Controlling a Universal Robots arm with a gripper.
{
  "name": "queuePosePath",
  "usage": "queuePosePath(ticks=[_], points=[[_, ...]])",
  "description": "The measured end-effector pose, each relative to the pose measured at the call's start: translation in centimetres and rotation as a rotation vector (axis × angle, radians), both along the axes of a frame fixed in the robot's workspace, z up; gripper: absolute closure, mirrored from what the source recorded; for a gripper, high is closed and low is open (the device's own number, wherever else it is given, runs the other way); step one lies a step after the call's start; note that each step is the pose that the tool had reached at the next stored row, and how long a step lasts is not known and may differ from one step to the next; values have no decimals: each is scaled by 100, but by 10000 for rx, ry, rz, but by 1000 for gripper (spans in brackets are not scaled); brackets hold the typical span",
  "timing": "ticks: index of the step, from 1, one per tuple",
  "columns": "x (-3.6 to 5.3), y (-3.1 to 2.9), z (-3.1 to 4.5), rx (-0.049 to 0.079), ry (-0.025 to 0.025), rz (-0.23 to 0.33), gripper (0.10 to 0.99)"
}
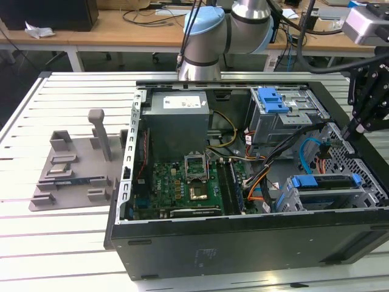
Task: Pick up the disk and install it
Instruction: 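Insert the first disk wire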
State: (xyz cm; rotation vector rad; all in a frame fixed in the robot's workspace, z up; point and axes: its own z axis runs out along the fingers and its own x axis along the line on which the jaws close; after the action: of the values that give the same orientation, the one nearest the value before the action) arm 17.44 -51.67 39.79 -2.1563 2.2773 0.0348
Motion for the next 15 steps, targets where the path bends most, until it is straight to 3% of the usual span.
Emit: queuePosePath(ticks=[15], points=[[0,150,-10,0,0,0,980]])
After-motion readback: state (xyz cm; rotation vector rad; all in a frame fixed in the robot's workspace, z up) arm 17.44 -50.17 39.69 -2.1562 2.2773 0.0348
